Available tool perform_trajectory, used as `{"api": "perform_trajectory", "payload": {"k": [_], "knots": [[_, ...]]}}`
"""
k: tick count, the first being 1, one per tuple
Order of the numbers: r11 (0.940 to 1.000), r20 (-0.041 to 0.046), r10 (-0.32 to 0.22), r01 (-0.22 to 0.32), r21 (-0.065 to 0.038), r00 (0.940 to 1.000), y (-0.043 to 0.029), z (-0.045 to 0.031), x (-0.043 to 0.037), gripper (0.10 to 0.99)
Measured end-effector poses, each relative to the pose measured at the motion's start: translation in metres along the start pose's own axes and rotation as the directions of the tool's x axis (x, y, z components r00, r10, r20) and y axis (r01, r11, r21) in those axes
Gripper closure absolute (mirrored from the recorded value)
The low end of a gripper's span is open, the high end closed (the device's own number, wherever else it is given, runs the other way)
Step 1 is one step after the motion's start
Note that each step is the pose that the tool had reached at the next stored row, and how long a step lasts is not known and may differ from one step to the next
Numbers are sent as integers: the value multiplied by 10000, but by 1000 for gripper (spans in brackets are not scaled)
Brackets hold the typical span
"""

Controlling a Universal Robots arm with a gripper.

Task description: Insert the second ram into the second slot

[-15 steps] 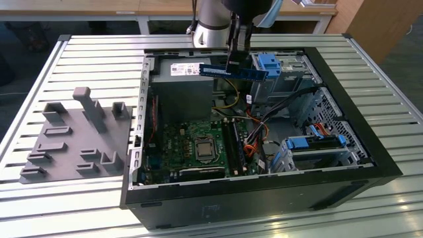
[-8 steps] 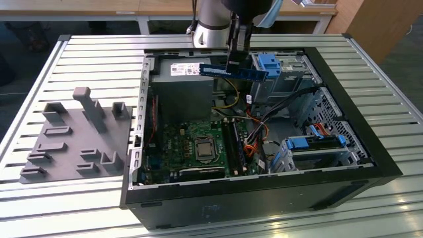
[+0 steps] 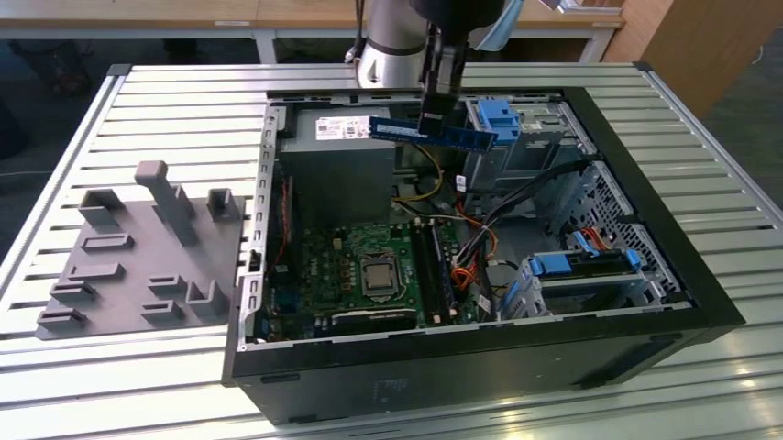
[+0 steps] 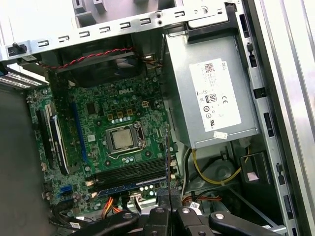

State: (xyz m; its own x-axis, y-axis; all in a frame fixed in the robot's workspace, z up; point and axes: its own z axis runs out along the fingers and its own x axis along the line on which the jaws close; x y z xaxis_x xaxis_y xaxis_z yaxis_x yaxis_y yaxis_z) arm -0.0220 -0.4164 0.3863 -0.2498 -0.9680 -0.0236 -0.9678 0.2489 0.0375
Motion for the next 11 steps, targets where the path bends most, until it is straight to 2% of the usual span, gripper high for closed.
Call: {"api": "perform_trajectory", "payload": {"k": [5,9,11], "knots": [[9986,18,525,-525,12,9986,0,2,0,969],[9935,35,1134,-1134,27,9935,0,5,1,969],[9928,39,1195,-1195,28,9928,-3,5,12,969]]}}
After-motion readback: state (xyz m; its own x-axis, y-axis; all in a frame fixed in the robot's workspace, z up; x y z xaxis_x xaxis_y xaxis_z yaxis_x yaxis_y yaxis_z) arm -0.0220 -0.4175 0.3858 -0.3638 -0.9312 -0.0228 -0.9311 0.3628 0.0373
